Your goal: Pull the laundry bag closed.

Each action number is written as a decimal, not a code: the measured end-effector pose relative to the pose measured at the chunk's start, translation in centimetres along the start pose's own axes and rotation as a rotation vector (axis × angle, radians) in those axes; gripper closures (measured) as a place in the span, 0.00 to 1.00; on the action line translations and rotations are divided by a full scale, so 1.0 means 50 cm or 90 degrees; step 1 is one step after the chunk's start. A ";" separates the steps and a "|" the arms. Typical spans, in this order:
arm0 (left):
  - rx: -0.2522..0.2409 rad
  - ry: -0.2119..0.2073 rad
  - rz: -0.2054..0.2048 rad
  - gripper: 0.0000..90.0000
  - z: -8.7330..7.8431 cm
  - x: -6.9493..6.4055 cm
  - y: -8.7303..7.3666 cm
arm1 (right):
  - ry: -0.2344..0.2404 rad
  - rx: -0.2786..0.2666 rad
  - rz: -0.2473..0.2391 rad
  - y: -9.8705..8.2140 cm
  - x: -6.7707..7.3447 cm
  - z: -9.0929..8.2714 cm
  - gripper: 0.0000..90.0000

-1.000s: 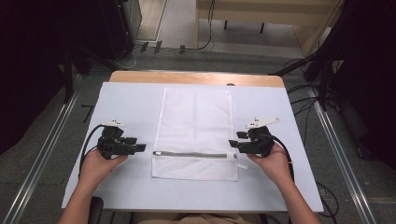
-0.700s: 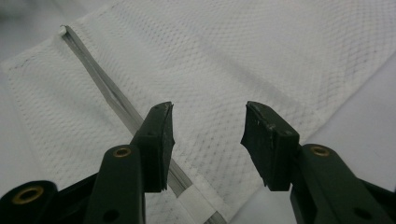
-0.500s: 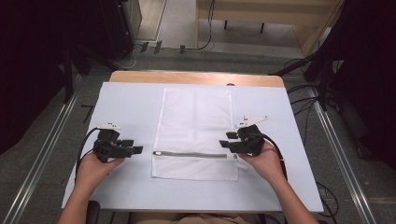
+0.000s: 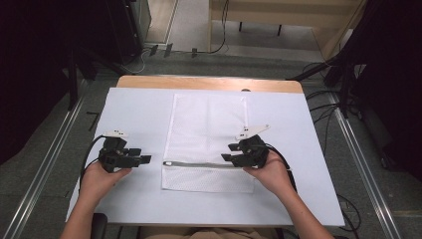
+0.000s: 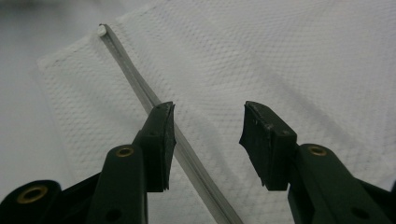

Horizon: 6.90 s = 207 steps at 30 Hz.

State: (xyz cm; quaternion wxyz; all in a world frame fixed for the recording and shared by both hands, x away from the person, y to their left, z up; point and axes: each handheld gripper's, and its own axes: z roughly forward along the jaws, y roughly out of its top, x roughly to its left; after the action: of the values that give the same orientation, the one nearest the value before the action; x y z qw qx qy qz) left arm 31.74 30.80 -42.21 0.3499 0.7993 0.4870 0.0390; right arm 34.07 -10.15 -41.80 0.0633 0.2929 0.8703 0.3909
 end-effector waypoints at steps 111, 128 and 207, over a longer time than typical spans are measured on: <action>-0.009 -0.007 0.005 0.46 0.008 0.014 0.011 | 0.097 0.061 -0.078 0.119 0.185 0.288 0.93; -0.008 -0.014 0.011 0.47 0.008 0.009 0.011 | 0.121 0.028 -0.062 0.123 0.181 0.285 0.96; 0.045 -0.132 0.049 0.99 0.047 -0.031 0.031 | 0.143 0.019 -0.094 0.128 0.131 0.231 0.98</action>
State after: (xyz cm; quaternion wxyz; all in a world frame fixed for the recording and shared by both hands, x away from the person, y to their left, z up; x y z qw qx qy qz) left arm 33.06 27.88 -42.60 0.3683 0.8290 0.4182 -0.0473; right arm 35.54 4.28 -44.36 -0.0105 0.1830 0.8969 0.4025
